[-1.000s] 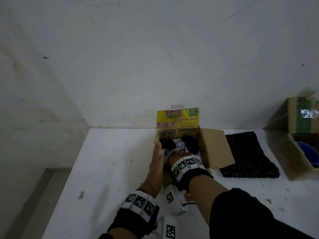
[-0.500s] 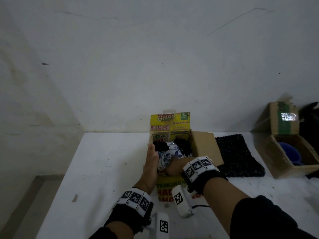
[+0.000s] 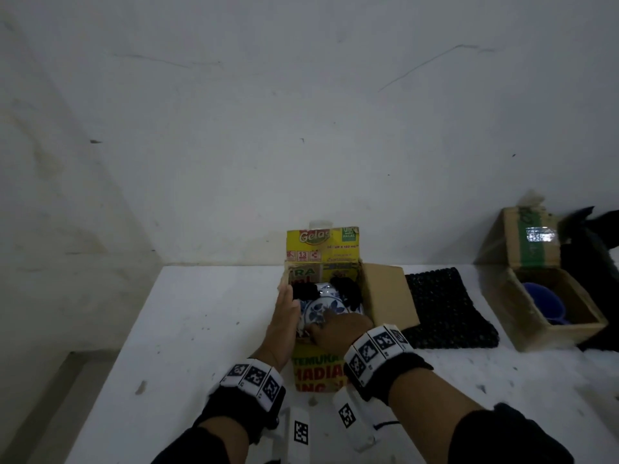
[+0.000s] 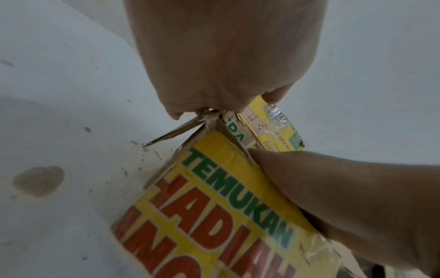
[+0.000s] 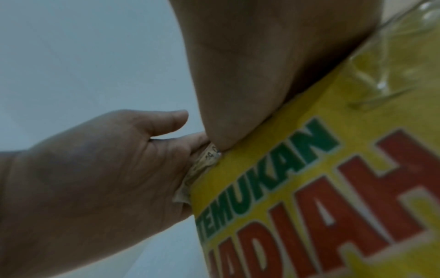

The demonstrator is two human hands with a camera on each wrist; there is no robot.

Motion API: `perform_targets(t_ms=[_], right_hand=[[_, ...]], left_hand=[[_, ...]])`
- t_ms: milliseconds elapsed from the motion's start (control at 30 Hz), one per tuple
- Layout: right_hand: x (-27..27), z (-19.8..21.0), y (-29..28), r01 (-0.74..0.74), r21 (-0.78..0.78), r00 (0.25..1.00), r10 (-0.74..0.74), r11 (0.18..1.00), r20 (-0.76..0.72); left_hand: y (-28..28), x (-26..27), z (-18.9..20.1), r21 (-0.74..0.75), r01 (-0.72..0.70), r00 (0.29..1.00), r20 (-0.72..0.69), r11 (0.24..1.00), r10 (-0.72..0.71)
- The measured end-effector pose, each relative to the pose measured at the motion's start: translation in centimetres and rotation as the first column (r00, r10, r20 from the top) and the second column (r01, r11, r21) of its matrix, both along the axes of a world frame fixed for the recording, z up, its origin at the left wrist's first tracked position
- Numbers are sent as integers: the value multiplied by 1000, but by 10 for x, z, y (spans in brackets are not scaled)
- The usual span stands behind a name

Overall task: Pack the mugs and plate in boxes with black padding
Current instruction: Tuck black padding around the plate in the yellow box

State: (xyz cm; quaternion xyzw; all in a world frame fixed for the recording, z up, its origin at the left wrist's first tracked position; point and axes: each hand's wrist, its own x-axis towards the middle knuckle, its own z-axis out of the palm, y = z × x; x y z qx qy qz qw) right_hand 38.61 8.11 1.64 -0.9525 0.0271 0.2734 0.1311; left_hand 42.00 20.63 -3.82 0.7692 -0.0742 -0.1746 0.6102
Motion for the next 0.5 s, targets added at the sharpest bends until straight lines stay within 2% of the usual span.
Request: perform_targets(t_ms=[67, 133, 200, 233, 300, 367, 500], right_hand=[[-3, 1, -6, -57, 6, 998, 57, 998, -11], [-2, -1, -15, -73, 75, 997, 74, 995, -6], [-5, 5, -28, -88, 140, 994, 79, 986, 71], [-10, 13, -36, -83, 177, 989, 59, 981, 136], [-23, 28, -57, -65, 265, 959, -13, 962, 282], [-36, 39, -86, -44, 303, 915, -83, 952, 395], [-61, 44, -154, 170, 302, 824, -304, 938, 479]], left_hand=[[0, 0, 2, 66, 5, 1000, 27, 998, -7], [1, 1, 7, 223, 14, 999, 38, 975, -23], [-1, -2, 18, 367, -26, 998, 65, 930, 2], [-5, -4, 25, 403, -70, 992, 121, 912, 22], [-16, -12, 41, 381, -165, 957, 283, 910, 56], [-38, -24, 57, 277, -172, 924, 379, 945, 57], [-101, -55, 80, 182, -28, 933, 359, 983, -40]])
